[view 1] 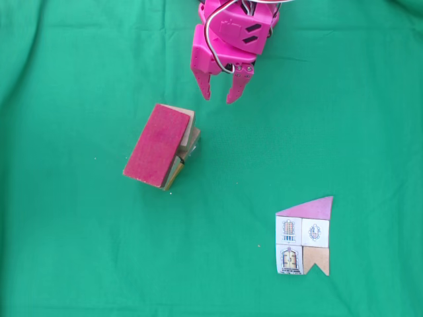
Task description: Grasp some building blocks and build the house on the picture.
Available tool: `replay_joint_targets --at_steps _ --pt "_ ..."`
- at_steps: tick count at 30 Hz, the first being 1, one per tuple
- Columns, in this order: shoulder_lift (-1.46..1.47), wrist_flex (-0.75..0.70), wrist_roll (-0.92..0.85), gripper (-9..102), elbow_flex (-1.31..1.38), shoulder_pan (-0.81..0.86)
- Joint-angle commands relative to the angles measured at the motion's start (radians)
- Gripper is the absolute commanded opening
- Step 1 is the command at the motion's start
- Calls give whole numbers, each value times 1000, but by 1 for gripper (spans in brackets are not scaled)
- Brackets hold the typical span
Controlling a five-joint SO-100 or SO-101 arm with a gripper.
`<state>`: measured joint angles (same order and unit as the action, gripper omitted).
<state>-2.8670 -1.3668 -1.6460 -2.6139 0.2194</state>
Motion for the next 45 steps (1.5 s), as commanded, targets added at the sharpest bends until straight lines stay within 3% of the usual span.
replay_joint_targets --at_steps 1,11,21,30,45 --pt "9 2 6 11 26 5" --pt "49 2 8 11 92 11" --pt "92 6 8 11 106 124" --pt "140 170 8 11 87 127" --pt "179 179 -3 11 117 127"
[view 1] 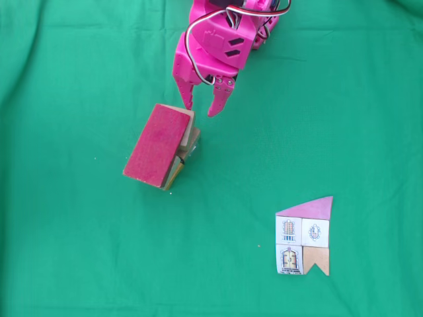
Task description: Grasp some building blocks and build the house on the picture.
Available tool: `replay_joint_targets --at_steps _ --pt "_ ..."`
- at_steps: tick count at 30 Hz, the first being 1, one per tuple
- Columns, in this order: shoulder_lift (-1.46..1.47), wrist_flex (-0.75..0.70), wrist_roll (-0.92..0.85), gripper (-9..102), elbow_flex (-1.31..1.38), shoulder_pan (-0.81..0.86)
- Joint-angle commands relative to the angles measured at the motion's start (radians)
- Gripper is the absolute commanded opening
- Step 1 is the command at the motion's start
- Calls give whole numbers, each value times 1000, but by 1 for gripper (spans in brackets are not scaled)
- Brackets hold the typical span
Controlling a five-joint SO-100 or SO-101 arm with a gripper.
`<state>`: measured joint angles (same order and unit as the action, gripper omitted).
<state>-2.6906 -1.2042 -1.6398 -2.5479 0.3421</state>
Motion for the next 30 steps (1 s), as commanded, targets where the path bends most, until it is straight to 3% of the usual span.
replay_joint_targets --at_steps 1,22,30 --pt "5 17 -5 11 61 5" --pt "9 18 -5 11 83 3" --pt "9 95 0 11 74 3"
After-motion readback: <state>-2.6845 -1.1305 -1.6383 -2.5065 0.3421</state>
